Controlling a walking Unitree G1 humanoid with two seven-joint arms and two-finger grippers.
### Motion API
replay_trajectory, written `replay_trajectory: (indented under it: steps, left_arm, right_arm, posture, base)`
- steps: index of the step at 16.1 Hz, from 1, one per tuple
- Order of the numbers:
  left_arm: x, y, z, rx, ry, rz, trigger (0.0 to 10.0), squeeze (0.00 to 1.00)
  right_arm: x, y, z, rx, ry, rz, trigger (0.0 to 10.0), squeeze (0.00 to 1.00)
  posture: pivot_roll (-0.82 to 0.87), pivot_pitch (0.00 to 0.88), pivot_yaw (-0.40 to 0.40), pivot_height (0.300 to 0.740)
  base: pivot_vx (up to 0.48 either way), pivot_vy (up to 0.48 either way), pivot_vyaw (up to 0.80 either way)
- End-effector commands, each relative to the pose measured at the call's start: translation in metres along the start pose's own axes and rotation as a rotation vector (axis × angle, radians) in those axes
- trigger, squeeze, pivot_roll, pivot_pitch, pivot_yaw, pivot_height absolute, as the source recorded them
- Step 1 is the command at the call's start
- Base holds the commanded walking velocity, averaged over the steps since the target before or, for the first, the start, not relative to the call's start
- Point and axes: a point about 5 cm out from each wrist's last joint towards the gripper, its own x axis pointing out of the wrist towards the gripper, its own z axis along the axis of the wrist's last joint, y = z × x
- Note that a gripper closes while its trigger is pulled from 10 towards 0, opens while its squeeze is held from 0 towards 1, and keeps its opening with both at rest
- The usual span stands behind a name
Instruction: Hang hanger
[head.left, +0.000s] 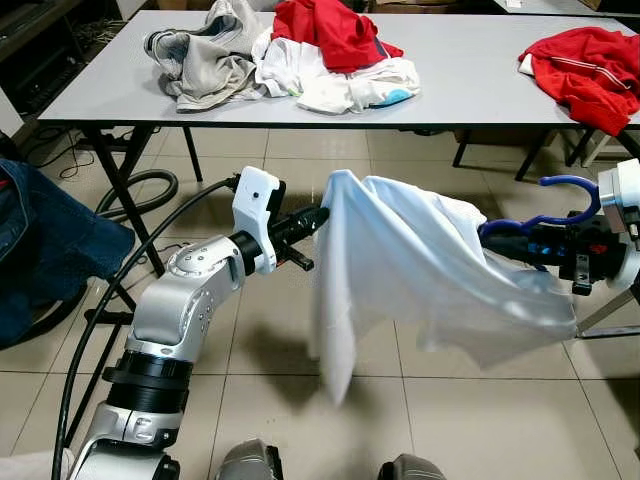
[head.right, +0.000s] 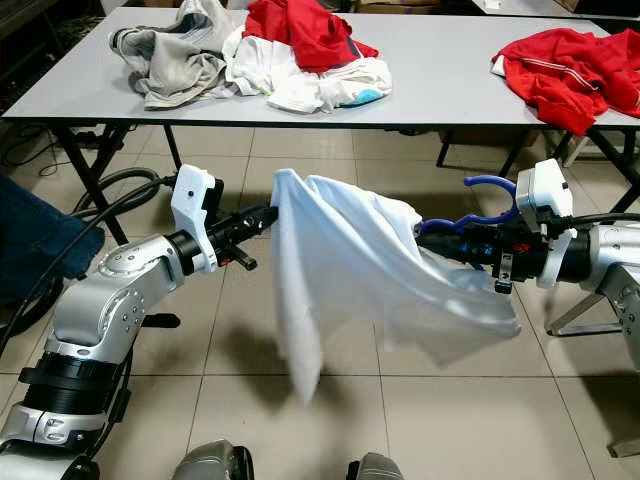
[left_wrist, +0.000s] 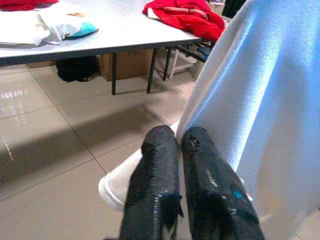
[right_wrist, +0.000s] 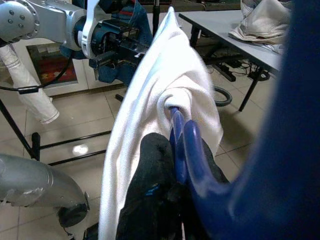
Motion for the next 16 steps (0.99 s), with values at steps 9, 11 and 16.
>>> replay_trajectory:
  steps: [9,11,16]
  left_arm:
    - [-0.001,-0.001,0.005,0.005,-0.015,-0.009,0.0,0.0]
    - [-0.02,0.006,-0.004,0.013,0.023,-0.081,0.0,0.0]
    - [-0.023,0.007,-0.007,0.016,0.038,-0.092,0.0,0.0]
  right_arm:
    - [-0.003,-0.004,0.012,-0.047,-0.037,-0.021,10.0,0.0]
    - [0.025,-0.011,-0.013,-0.034,0.035,-0.21,10.0,0.0]
    - [0.028,-0.013,-0.016,-0.029,0.044,-0.226,10.0,0.0]
  posture:
    - [-0.14,0.0,0.017,0.74]
    - [-0.14,0.0,0.019,0.74]
    - [-0.14,0.0,0.015,0.74]
  base:
    - [0.0,0.0,0.0]
    - [0.0,0.0,0.0]
    - [0.0,0.0,0.0]
